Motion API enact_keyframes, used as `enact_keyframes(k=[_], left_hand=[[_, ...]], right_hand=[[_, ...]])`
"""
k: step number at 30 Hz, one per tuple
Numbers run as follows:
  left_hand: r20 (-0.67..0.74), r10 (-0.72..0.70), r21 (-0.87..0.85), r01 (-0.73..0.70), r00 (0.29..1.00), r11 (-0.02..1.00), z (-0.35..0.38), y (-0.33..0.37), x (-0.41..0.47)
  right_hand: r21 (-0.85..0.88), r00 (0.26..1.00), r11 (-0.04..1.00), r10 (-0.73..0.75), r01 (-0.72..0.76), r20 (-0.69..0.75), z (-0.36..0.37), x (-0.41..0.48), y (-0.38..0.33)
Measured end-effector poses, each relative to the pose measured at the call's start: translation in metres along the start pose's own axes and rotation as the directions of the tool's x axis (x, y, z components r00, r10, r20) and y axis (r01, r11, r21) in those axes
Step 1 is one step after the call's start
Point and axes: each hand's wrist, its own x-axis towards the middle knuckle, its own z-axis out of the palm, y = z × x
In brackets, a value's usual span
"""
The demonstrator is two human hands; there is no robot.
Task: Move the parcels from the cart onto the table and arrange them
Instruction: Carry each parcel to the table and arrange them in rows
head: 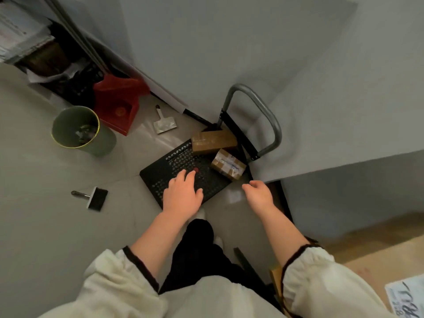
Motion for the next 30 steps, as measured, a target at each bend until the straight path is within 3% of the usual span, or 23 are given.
enact_keyframes(k=[4, 11, 17, 24, 27, 30], left_hand=[[0.093, 0.005, 0.008, -0.006, 0.996, 1.000, 0.013, -0.005, 0.065], [0.228, -0.049, -0.085, 0.070, 0.972, 0.994, 0.087, -0.023, 0.165], [0.295, 0.007, -0.107, 0.025, 0.956, 0.994, 0.163, -0.024, 0.256], [0.369, 0.164, 0.064, -0.202, 0.915, 0.977, 0.267, -0.025, 0.336], [0.335, 0.094, -0.144, -0.048, 0.938, 0.989, 0.301, -0.028, 0.367], [0.324, 0.032, -0.436, 0.119, 0.946, 0.892, 0.324, -0.030, 0.383]], right_hand=[[0.112, 0.981, 0.975, 0.190, -0.193, 0.030, 0.026, 0.054, 0.003], [0.254, 0.845, 0.806, 0.513, -0.535, 0.152, 0.050, 0.154, 0.042], [0.176, 0.883, 0.866, 0.455, -0.469, 0.113, 0.050, 0.258, 0.086], [0.359, 0.872, 0.799, 0.476, -0.482, 0.112, 0.082, 0.363, 0.130], [0.410, 0.878, 0.778, 0.450, -0.476, 0.165, 0.102, 0.395, 0.145], [0.503, 0.890, 0.736, 0.394, -0.454, 0.227, 0.119, 0.418, 0.153]])
